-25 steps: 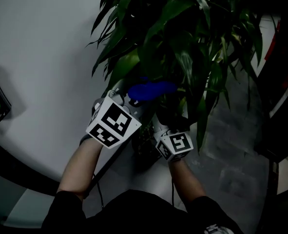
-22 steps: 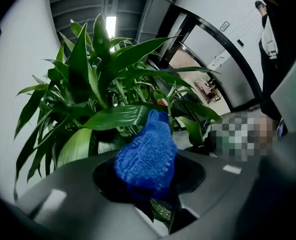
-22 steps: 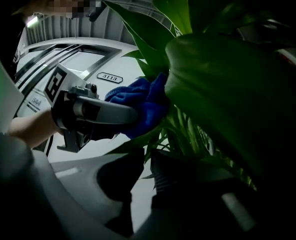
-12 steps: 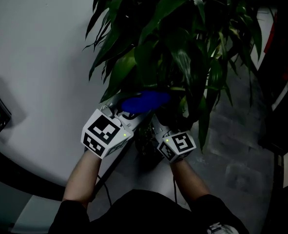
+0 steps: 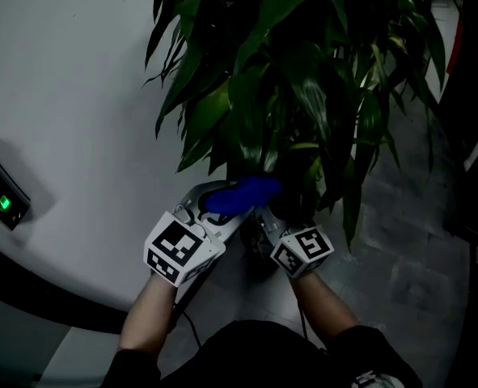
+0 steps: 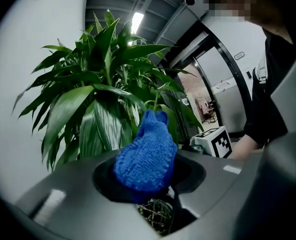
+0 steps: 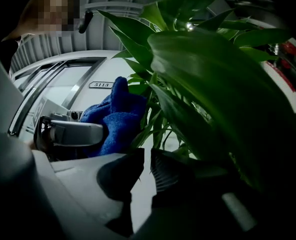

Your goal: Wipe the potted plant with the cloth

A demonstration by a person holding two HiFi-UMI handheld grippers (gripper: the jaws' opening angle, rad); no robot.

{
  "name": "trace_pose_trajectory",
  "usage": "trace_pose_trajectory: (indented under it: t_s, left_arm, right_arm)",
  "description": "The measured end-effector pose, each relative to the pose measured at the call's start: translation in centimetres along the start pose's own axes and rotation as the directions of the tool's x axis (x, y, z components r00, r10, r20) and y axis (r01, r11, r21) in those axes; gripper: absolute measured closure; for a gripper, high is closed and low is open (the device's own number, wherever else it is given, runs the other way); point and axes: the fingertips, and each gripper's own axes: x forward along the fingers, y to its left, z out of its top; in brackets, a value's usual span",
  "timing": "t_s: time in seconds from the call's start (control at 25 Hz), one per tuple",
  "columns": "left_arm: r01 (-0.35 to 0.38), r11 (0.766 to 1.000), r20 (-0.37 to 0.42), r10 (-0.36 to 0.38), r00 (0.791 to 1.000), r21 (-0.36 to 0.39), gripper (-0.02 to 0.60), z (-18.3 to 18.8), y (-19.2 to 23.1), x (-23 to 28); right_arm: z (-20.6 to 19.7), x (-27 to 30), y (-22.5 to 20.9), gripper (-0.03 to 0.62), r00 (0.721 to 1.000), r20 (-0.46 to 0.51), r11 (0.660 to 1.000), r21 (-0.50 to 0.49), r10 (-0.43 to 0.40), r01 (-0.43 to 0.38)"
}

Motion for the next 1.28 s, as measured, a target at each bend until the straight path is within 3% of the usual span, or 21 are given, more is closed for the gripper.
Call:
trace_pose_trajectory:
  t_s: [0.2, 0.8, 1.04, 1.16, 1.28]
  left_arm:
    - [0.012, 0.999, -0.02, -0.013, 1.0, -0.052, 0.425, -1.2, -0.8, -1.0]
    - [0.073, 0.968, 0.056, -0.062, 0.997, -0.24, 0.426, -4.9, -2.9, -3.0]
    - [0.107, 0.961, 0.074, -0.091, 0.993, -0.257, 0.426, -3.3, -6.1, -5.1]
    - [0.128, 0.942, 0.118, -0.095, 0.988, -0.311, 0.426, -4.4, -7.5, -5.6]
    - [0.109, 0.911, 0.188, -0.036, 0.982, -0.397, 0.426, -2.1, -9.6, -6.7]
  right_arm:
    - [-0.9, -1.1, 1.0, 0.553, 1.0, -0.02, 1.0, -0.006, -0.006, 0.006]
    - [-3.3, -4.1, 2.3, 0.553, 0.986, -0.141, 0.994, -0.073, -0.086, 0.077]
    - [-0.8, -8.1, 3.7, 0.553, 0.976, -0.166, 0.987, -0.108, -0.138, 0.122]
    - [-0.6, -11.0, 3.3, 0.553, 0.96, -0.215, 0.977, -0.148, -0.181, 0.151]
    - [2.3, -15.9, 3.6, 0.553, 0.953, -0.221, 0.971, -0.163, -0.206, 0.172]
